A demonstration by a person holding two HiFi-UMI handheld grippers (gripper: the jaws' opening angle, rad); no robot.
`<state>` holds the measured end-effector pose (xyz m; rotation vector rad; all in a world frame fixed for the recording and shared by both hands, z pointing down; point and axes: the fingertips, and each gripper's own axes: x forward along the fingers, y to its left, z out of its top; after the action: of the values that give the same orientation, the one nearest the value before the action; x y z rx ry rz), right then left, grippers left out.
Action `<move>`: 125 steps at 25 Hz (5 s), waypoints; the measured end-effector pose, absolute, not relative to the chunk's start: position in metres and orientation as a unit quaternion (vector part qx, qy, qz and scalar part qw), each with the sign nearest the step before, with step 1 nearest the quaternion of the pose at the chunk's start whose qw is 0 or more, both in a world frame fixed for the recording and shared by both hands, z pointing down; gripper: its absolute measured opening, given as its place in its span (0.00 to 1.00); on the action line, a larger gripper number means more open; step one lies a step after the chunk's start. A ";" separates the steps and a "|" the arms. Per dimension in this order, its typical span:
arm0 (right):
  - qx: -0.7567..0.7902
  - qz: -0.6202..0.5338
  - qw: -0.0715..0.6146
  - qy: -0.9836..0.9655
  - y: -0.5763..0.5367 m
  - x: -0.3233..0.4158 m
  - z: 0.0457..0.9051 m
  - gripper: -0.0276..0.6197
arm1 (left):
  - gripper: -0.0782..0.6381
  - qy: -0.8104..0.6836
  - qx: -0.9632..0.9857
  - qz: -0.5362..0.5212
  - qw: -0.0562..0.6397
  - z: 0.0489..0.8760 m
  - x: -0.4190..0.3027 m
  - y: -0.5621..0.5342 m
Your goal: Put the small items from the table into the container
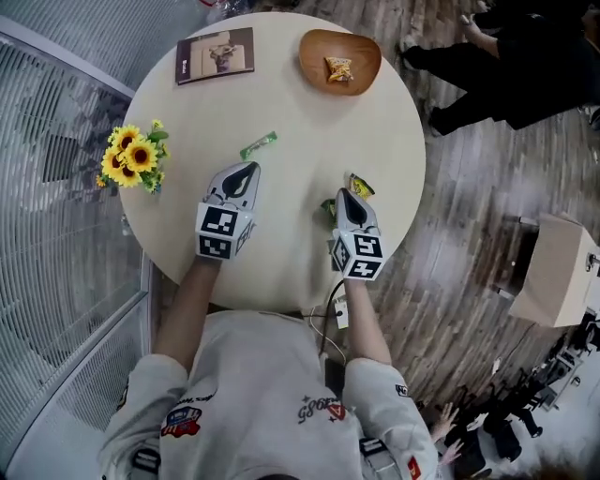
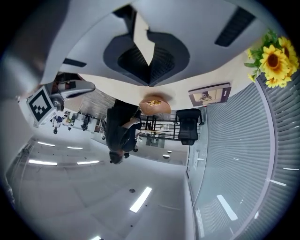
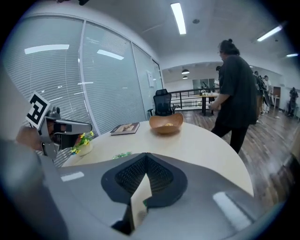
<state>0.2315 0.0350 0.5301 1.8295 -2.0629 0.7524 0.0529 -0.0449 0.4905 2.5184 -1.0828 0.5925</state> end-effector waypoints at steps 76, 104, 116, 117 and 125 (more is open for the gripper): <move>0.649 0.271 0.225 -0.674 -0.113 0.242 0.594 0.32 | 0.12 -0.350 0.898 0.196 0.180 0.521 0.048 -0.088; 0.655 0.198 0.304 -0.662 -0.301 0.279 0.578 0.43 | 0.12 -0.397 0.880 0.185 0.183 0.517 -0.007 -0.109; 0.638 0.179 0.140 -0.736 -0.173 0.191 0.507 0.05 | 0.12 -0.404 0.880 0.163 0.189 0.509 -0.014 -0.102; 0.627 0.187 0.139 -0.743 -0.157 0.177 0.512 0.05 | 0.12 -0.405 0.880 0.164 0.188 0.509 -0.015 -0.099; 0.569 0.252 0.147 -0.769 -0.042 0.079 0.549 0.05 | 0.12 -0.396 0.880 0.171 0.196 0.516 -0.024 -0.070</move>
<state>0.0794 -0.0424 0.5487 1.6376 -2.2126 0.7239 -0.0241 -0.0704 0.5163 2.4664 -1.1102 0.4800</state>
